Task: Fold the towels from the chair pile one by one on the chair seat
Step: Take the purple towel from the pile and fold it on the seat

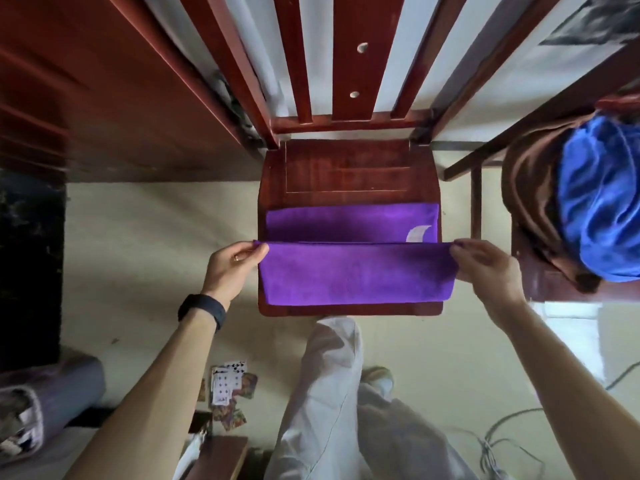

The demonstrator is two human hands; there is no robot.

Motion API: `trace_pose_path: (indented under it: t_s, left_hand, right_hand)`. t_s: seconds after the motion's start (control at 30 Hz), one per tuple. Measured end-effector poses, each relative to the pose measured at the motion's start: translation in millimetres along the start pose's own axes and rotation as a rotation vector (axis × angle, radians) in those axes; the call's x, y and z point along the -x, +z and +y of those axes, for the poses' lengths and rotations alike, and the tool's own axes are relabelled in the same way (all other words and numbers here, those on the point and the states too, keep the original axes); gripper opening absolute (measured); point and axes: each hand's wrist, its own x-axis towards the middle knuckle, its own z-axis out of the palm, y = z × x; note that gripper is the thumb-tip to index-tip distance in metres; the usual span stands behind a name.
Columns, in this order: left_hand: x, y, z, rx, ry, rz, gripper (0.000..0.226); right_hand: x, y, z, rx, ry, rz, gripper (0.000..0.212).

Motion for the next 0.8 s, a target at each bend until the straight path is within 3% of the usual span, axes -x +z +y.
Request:
trace_pose_path:
  t_s: [0.13, 0.27, 0.5, 0.6, 0.8]
  left_hand:
    - [-40.1, 14.1, 0.7, 0.121, -0.046, 0.054, 0.017]
    - [-71.7, 23.1, -1.1, 0.082, -0.037, 0.11, 0.029]
    - [-89.9, 42.4, -0.8, -0.23, 0.042, 0.248, 0.025]
    - [-91.7, 46.3, -0.1, -0.331, 0.058, 0.288, 0.022]
    - [-87.6, 56.6, 0.3, -0.637, 0.142, 0.374, 0.019]
  right_hand:
    - [-44.3, 27.8, -10.1, -0.047, 0.02, 0.031, 0.01]
    - [-82.1, 42.4, -6.5, 0.006, 0.044, 0.044, 0.027]
    - [-111.2, 53.9, 5.5, 0.15, 0.029, 0.137, 0.018]
    - [-109.1, 60.6, -0.5, 0.231, -0.032, 0.186, 0.009]
    - [-108.2, 70.3, 5.0, 0.356, -0.152, 0.254, 0.011]
